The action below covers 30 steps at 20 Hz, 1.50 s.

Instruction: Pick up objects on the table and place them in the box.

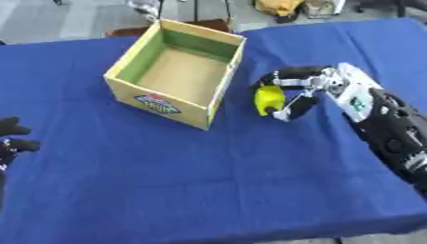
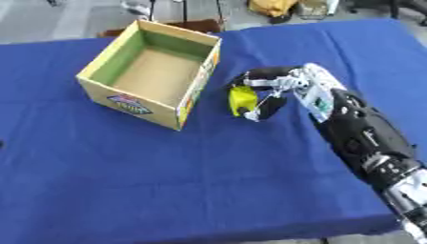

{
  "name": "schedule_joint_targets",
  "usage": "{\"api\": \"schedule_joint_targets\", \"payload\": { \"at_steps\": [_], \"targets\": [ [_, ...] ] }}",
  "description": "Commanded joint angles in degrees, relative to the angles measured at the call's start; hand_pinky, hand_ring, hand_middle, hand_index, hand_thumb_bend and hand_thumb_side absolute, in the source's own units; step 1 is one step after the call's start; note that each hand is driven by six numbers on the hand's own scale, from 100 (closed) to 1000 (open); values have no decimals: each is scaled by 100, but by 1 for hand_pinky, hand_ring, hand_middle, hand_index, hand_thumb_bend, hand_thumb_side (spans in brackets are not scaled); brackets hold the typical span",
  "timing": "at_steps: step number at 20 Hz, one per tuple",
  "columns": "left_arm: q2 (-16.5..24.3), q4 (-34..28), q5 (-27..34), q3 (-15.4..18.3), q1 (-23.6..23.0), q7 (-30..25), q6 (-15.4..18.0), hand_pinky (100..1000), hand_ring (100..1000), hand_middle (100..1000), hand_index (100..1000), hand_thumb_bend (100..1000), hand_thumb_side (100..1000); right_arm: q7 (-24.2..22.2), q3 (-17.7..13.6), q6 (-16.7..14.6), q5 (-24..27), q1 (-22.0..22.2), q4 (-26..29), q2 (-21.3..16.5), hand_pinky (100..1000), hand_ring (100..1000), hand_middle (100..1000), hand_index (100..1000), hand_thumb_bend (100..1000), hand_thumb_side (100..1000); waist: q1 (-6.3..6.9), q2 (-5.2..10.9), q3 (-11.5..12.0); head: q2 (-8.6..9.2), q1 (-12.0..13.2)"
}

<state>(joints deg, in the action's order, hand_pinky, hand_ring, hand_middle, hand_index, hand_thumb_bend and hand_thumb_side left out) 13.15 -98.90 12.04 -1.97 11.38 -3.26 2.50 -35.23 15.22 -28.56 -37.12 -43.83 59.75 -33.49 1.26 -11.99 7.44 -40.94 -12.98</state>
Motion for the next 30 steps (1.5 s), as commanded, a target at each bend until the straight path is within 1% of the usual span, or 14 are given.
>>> {"api": "schedule_joint_targets", "payload": {
  "at_steps": [1,2,5,6,7,10,11,12,13,18,23,25,28,30],
  "targets": [
    [50,-71,11,-6,67,-15,7,727,516,588,741,630,932,42,-29,-94,-170,-74,-7,-177,844,819,837,947,100,217,-14,84,-9,50,-2],
    [50,-71,10,-5,67,-15,7,727,516,588,741,630,932,73,-32,-110,-198,-73,-15,-178,836,810,832,945,100,213,-15,83,-14,51,-1],
    [50,-70,9,-2,66,-14,7,727,516,588,741,630,932,220,-49,-131,-266,-78,-17,-176,691,609,763,911,100,131,-19,88,-22,52,3],
    [49,-69,9,-1,64,-13,7,727,516,588,741,630,932,282,-52,-130,-292,-81,-12,-176,677,590,757,909,100,120,-20,90,-20,53,4],
    [49,-69,9,0,62,-13,7,728,516,588,741,630,932,352,-54,-121,-328,-84,-4,-178,624,525,743,901,100,100,-22,91,-16,52,3],
    [48,-69,10,2,59,-12,7,728,516,588,741,630,932,575,-53,-74,-477,-90,30,-178,542,449,731,893,100,100,-27,96,-6,50,0],
    [48,-69,11,2,59,-12,7,728,516,588,741,630,932,658,-61,-58,-516,-93,45,-175,486,397,718,882,100,100,-27,97,-6,52,1],
    [47,-69,11,2,59,-12,7,728,516,588,741,630,932,745,-72,-44,-541,-94,62,-172,474,386,715,880,100,100,-28,98,-8,53,2],
    [47,-69,12,3,59,-12,7,728,516,588,741,631,931,840,-83,-34,-552,-97,85,-170,437,353,703,872,100,100,-28,99,-10,53,1],
    [54,-68,13,10,49,-7,7,728,516,588,741,630,931,1225,-112,-23,-471,-146,371,-216,408,327,688,870,100,100,-39,117,-20,50,11],
    [63,-58,13,4,24,-13,2,728,516,587,741,631,930,1303,-139,105,-134,-395,867,-297,405,324,688,876,100,100,-64,169,-32,18,3],
    [78,-55,13,0,13,-17,2,728,516,587,741,631,929,1300,-161,172,-29,-583,990,-286,403,323,689,875,100,100,-76,199,-20,1,-13],
    [90,-51,16,-16,11,-32,-1,728,516,587,741,631,928,1274,-161,237,-6,-890,976,-150,404,325,694,875,100,100,-102,229,44,-8,-38],
    [84,-51,20,-33,24,-48,-4,728,516,587,741,632,928,1255,-171,270,-80,-1091,806,20,405,325,696,877,100,100,-114,231,120,4,-68]
  ]
}}
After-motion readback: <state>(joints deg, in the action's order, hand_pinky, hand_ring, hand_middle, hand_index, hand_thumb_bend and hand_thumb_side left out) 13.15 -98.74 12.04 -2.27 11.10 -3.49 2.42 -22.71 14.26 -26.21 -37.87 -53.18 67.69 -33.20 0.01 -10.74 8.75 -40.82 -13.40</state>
